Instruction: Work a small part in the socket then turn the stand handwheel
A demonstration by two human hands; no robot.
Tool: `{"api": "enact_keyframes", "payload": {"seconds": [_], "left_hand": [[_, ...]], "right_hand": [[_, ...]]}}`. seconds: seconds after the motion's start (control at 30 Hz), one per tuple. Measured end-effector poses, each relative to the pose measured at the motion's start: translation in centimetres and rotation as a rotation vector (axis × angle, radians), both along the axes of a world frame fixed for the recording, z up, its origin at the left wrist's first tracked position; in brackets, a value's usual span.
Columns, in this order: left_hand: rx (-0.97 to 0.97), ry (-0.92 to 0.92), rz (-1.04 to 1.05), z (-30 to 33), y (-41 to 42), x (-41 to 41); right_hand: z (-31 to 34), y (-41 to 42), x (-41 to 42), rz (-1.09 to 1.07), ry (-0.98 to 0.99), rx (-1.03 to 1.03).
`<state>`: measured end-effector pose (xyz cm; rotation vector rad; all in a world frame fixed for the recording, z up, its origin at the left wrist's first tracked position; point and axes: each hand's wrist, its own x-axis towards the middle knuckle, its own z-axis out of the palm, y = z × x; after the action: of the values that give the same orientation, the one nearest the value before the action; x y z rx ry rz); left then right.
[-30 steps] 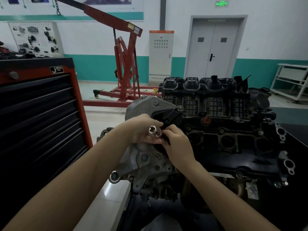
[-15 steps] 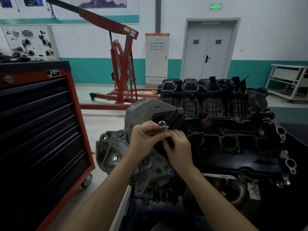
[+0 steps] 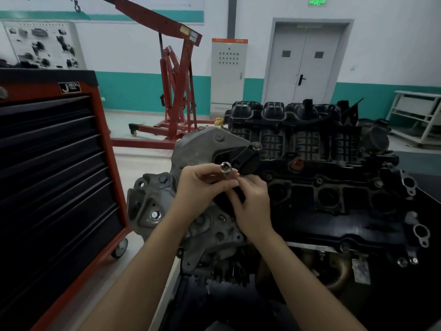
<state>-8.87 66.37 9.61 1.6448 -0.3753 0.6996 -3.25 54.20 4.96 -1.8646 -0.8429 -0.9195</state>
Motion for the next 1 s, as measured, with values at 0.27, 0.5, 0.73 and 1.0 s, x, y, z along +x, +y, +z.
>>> {"api": "enact_keyframes", "payload": {"seconds": [0.27, 0.5, 0.73, 1.0], "left_hand": [[0.09, -0.058, 0.003, -0.19, 0.2, -0.11], [0.016, -0.075, -0.045, -0.54, 0.03, -0.18], [0.113, -0.108, 0.031, -0.54, 0.13, -0.15], [0.033, -0.055, -0.119, -0.39, 0.3, -0.22]], "right_hand": [[0.19, 0.32, -0.04, -0.004, 0.125, 0.127], [0.17, -0.01, -0.31, 0.001, 0.056, 0.027], [0.37, 0.34, -0.43, -0.025, 0.24, 0.174], [0.15, 0.08, -0.39, 0.003, 0.167, 0.058]]}}
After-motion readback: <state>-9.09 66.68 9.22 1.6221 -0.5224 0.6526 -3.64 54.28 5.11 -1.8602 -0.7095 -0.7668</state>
